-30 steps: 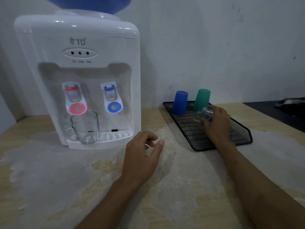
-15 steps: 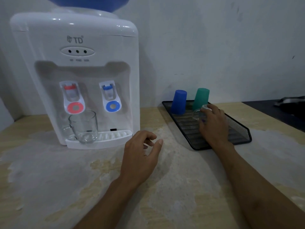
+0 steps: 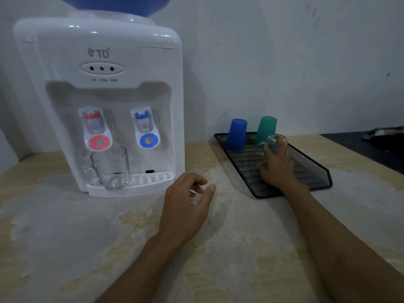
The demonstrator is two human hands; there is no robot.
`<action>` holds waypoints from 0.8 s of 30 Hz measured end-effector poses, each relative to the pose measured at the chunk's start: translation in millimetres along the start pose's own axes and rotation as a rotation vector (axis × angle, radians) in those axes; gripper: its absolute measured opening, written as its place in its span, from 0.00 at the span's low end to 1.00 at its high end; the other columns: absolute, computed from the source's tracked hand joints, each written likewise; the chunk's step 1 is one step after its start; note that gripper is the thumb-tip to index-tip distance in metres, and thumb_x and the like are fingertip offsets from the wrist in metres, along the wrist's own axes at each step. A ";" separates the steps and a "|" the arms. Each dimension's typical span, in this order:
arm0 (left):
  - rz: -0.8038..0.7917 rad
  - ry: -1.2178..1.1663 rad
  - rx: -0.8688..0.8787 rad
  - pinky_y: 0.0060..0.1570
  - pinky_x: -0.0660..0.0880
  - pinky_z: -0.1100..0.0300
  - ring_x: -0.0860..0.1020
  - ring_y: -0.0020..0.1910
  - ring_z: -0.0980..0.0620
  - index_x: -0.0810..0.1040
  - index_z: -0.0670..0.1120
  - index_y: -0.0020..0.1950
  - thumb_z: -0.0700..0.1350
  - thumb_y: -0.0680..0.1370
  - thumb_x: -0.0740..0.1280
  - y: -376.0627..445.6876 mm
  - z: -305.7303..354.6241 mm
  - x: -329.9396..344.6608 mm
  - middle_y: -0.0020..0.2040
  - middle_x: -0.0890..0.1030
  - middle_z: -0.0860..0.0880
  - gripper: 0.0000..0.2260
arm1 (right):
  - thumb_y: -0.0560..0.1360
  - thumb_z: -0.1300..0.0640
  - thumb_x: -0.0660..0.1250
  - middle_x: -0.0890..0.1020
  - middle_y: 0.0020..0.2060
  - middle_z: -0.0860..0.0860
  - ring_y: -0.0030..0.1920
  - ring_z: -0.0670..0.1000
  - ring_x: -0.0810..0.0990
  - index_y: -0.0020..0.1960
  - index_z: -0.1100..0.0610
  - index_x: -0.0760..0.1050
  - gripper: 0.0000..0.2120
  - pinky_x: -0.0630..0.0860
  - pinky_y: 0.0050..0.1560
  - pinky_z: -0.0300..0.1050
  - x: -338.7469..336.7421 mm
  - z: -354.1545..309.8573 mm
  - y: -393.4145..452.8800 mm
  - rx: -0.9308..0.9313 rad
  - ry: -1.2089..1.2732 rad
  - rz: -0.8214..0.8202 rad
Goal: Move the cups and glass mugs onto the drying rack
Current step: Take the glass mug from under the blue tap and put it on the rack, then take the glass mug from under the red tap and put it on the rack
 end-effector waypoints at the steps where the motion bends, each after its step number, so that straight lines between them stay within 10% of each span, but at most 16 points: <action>1: 0.000 0.000 0.000 0.46 0.81 0.60 0.81 0.47 0.60 0.82 0.50 0.51 0.51 0.79 0.73 -0.1 -0.2 0.0 0.46 0.82 0.59 0.05 | 0.76 0.51 0.72 0.40 0.82 0.55 0.81 0.67 0.50 0.81 0.56 0.57 0.39 0.63 0.73 0.72 1.4 -0.2 1.6 -0.022 0.017 0.001; 14: -0.005 0.007 0.006 0.45 0.80 0.65 0.81 0.47 0.60 0.83 0.51 0.50 0.51 0.79 0.73 -0.7 0.8 0.4 0.45 0.82 0.59 0.05 | 0.77 0.55 0.73 0.36 0.83 0.49 0.83 0.58 0.45 0.82 0.61 0.58 0.39 0.50 0.77 0.50 5.2 -7.0 -0.2 -0.118 0.290 -0.022; 24: 0.012 -0.002 0.020 0.46 0.80 0.62 0.81 0.47 0.60 0.82 0.51 0.51 0.51 0.79 0.72 0.0 1.1 0.2 0.46 0.82 0.58 0.06 | 0.75 0.62 0.73 0.76 0.66 0.61 0.67 0.60 0.74 0.65 0.62 0.78 0.19 0.74 0.68 0.58 -52.2 -41.1 -21.5 -0.272 0.319 0.386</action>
Point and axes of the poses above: each hand's wrist, its own y-axis towards the middle knuckle, its own x-axis out of the palm, z = x × y, the point moved 9 cm from there along y, towards the middle knuckle
